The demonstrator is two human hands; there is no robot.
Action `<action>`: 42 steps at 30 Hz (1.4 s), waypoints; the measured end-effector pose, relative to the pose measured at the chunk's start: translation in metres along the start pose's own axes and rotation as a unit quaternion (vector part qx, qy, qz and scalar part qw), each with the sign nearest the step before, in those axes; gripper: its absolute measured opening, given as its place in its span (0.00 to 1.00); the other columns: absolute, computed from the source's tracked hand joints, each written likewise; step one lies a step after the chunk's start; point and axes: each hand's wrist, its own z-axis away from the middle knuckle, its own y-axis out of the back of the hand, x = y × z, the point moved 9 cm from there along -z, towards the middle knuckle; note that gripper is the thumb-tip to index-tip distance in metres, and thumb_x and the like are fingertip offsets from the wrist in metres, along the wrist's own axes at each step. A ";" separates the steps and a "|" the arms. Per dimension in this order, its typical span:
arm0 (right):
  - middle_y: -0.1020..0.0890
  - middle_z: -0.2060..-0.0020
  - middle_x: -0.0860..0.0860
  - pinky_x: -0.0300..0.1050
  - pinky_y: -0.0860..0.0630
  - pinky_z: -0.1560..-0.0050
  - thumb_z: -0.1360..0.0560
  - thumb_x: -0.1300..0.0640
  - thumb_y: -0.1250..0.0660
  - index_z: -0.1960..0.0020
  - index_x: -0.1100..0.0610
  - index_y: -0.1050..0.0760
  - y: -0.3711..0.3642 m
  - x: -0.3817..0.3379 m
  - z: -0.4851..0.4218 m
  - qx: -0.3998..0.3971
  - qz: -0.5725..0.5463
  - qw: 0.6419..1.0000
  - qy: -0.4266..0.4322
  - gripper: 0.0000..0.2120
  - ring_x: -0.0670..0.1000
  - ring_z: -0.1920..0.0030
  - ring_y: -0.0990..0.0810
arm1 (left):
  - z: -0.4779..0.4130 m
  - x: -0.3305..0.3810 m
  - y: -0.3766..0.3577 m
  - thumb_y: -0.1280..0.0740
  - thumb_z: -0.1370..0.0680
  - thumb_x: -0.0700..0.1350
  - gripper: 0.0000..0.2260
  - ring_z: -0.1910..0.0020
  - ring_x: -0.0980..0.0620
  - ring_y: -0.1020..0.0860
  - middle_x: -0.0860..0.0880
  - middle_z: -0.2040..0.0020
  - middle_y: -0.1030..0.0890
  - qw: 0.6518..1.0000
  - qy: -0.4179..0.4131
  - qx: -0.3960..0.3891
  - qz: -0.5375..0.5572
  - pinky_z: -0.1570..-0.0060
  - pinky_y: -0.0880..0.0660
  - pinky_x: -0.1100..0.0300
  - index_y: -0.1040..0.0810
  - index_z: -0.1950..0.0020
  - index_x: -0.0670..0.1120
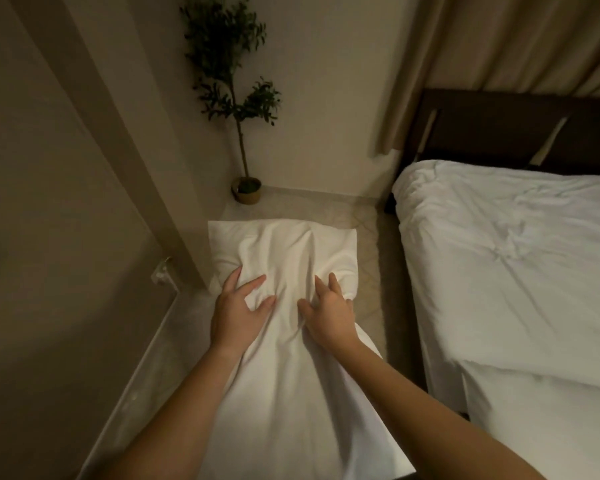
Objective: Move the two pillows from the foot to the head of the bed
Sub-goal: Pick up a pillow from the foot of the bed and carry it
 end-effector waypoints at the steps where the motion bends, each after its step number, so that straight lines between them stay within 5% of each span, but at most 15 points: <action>1: 0.48 0.14 0.52 0.71 0.40 0.23 0.19 0.38 0.41 0.17 0.46 0.42 0.007 0.004 -0.017 0.003 -0.006 1.000 -0.003 0.33 0.70 0.22 0.34 | -0.018 0.004 -0.011 0.21 0.26 0.55 0.20 0.25 0.51 0.28 0.51 0.22 0.30 1.000 -0.006 -0.007 0.002 0.27 0.31 0.59 0.15 0.34 0.57; 8: 0.47 0.14 0.53 0.67 0.44 0.20 0.17 0.39 0.41 0.16 0.46 0.42 0.080 0.026 -0.129 0.035 -0.012 0.999 -0.022 0.33 0.64 0.19 0.36 | -0.139 0.054 -0.084 0.21 0.26 0.55 0.20 0.24 0.50 0.29 0.50 0.22 0.30 0.999 -0.027 -0.035 0.002 0.28 0.32 0.59 0.16 0.34 0.58; 20: 0.45 0.15 0.51 0.66 0.31 0.28 0.22 0.38 0.40 0.18 0.44 0.39 0.183 0.083 -0.280 0.115 -0.037 0.987 -0.103 0.34 0.67 0.24 0.32 | -0.313 0.139 -0.211 0.21 0.25 0.54 0.20 0.24 0.52 0.30 0.52 0.20 0.32 0.989 -0.084 -0.117 0.038 0.30 0.33 0.62 0.16 0.34 0.57; 31: 0.39 0.17 0.52 0.65 0.29 0.30 0.29 0.33 0.45 0.24 0.43 0.33 0.241 0.109 -0.438 0.187 -0.058 0.960 -0.197 0.35 0.65 0.22 0.32 | -0.497 0.175 -0.330 0.21 0.25 0.54 0.20 0.25 0.52 0.29 0.51 0.20 0.31 0.964 -0.136 -0.222 0.058 0.31 0.34 0.64 0.16 0.34 0.57; 42: 0.40 0.16 0.53 0.65 0.36 0.25 0.23 0.37 0.41 0.18 0.46 0.38 0.312 0.145 -0.535 0.244 -0.068 0.930 -0.265 0.34 0.62 0.20 0.36 | -0.614 0.250 -0.433 0.22 0.25 0.54 0.19 0.23 0.51 0.31 0.53 0.20 0.33 0.929 -0.211 -0.300 0.057 0.27 0.32 0.58 0.16 0.34 0.58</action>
